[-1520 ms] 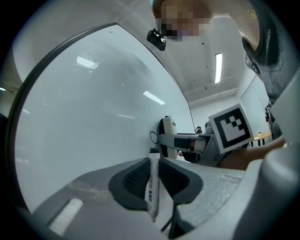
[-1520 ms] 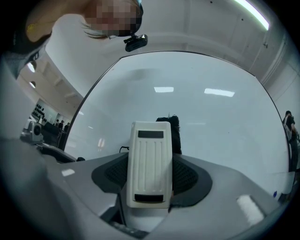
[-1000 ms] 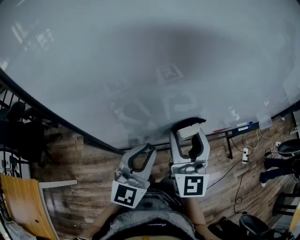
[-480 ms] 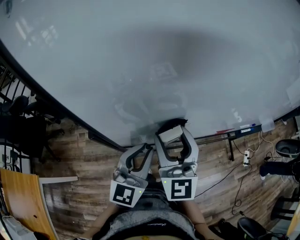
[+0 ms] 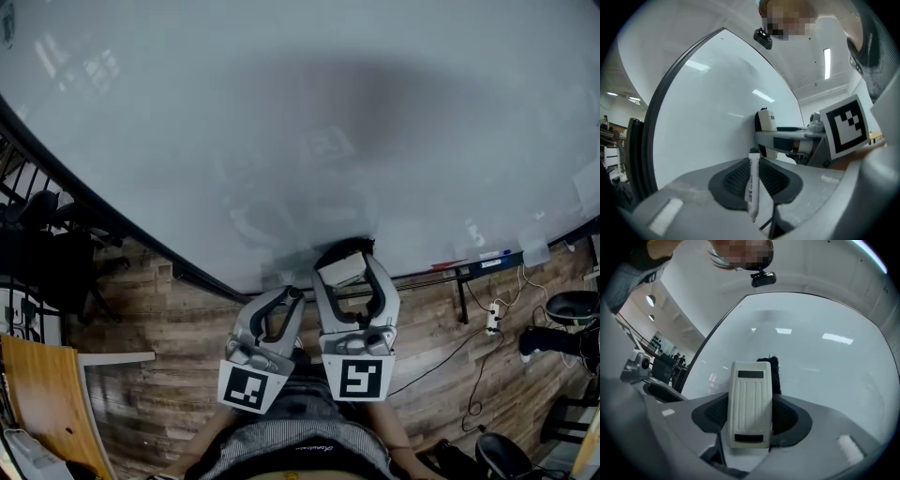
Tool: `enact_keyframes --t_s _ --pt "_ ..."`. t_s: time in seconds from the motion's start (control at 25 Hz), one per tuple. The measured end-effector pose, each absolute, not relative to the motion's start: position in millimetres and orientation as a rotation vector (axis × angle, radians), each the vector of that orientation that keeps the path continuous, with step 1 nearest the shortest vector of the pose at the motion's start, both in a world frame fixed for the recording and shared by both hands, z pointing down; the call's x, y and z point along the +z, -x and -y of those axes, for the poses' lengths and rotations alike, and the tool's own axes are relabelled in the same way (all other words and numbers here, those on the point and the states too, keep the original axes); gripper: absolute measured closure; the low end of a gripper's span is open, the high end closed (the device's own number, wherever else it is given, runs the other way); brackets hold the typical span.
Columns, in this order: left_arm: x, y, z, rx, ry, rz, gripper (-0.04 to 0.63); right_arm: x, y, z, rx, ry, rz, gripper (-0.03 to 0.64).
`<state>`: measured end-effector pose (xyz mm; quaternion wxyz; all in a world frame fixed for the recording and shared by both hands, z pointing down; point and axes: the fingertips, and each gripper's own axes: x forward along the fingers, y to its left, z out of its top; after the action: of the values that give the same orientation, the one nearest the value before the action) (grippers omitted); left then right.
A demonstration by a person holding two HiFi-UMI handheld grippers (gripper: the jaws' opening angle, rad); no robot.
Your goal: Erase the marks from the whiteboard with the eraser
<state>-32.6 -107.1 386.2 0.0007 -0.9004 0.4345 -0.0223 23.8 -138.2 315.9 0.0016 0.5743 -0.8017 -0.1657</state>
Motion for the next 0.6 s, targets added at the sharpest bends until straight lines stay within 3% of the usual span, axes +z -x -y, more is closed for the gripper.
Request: enact_keyframes --t_s 0.32,0.6 --pt "385.7 18.0 113.5 -0.071 2.844 -1.331 0.525 319.0 -92.1 146.5 -0.454 -1.968 2.397 0.359" --pt "389.7 10.3 116.4 -0.084 2.876 -1.316 0.525 318.1 -99.0 147.9 -0.431 -2.020 2.394 0.357"
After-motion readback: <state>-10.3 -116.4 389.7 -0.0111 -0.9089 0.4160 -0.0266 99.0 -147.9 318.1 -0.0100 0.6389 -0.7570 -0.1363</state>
